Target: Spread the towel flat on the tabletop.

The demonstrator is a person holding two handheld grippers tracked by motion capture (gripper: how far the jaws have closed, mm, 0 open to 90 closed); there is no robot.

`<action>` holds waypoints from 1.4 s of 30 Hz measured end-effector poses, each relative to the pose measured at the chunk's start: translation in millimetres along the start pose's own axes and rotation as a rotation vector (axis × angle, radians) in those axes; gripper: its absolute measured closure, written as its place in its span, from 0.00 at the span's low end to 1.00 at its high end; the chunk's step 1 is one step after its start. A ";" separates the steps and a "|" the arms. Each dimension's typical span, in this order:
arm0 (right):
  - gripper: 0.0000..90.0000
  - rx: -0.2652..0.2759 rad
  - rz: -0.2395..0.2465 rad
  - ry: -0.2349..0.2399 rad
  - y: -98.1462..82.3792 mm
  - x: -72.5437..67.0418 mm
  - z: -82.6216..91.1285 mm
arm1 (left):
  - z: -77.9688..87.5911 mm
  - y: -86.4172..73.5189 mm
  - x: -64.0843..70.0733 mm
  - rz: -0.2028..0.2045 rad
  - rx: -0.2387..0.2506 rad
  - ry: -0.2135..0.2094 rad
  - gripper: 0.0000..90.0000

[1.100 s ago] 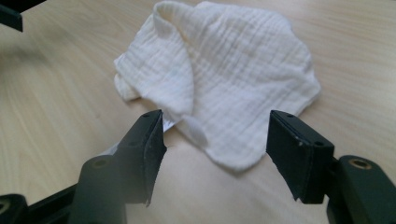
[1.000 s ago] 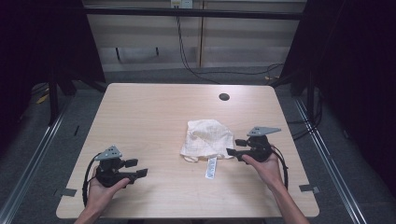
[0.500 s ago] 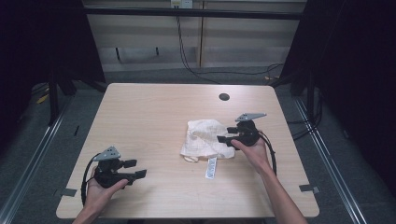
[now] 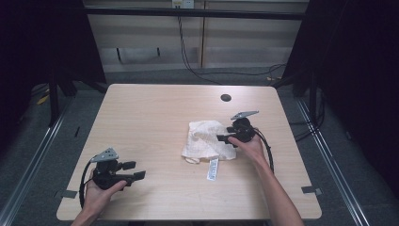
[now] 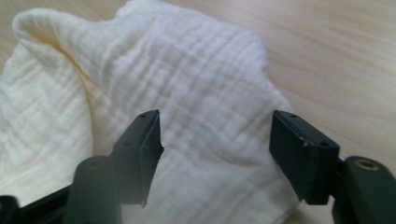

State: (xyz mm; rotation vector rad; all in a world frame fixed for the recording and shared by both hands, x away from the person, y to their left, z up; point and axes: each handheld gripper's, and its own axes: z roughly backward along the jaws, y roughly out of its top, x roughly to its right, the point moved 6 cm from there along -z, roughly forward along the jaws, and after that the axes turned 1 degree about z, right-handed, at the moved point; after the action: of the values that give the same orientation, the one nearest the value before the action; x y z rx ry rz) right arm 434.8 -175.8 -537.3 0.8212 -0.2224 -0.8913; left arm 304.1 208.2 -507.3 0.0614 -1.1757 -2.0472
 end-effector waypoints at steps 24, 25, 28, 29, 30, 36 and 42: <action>0.99 0.004 0.043 0.072 -22.0 -24.5 -0.4 | -21.4 9.7 6.6 -0.074 -0.060 0.033 0.58; 0.99 -0.004 0.051 0.075 -22.3 -25.8 -0.2 | -25.6 12.1 6.6 -0.079 -0.066 0.030 0.59; 0.99 -0.010 0.071 0.084 -22.6 -30.8 0.0 | -35.9 23.6 7.2 -0.091 -0.061 0.017 0.59; 0.99 -0.015 0.069 0.088 -23.1 -32.6 0.4 | -39.0 28.1 7.3 -0.089 -0.056 0.012 0.60; 1.00 -0.013 0.074 0.091 -23.3 -33.9 0.4 | -42.0 32.1 7.2 -0.097 -0.048 0.008 0.60; 1.00 -0.017 0.087 0.113 -25.9 -44.3 1.1 | -58.8 45.9 14.1 -0.110 -0.035 -0.032 0.64; 1.00 -0.009 0.106 0.138 -28.9 -57.1 0.9 | -75.6 54.0 13.1 -0.072 -0.038 -0.064 0.63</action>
State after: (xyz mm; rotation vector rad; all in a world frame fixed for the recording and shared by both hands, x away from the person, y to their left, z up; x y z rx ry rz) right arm 381.0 -143.0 -548.7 0.8513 -0.1394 -0.7328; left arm 355.9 130.0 -505.8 0.0202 -1.1890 -2.1484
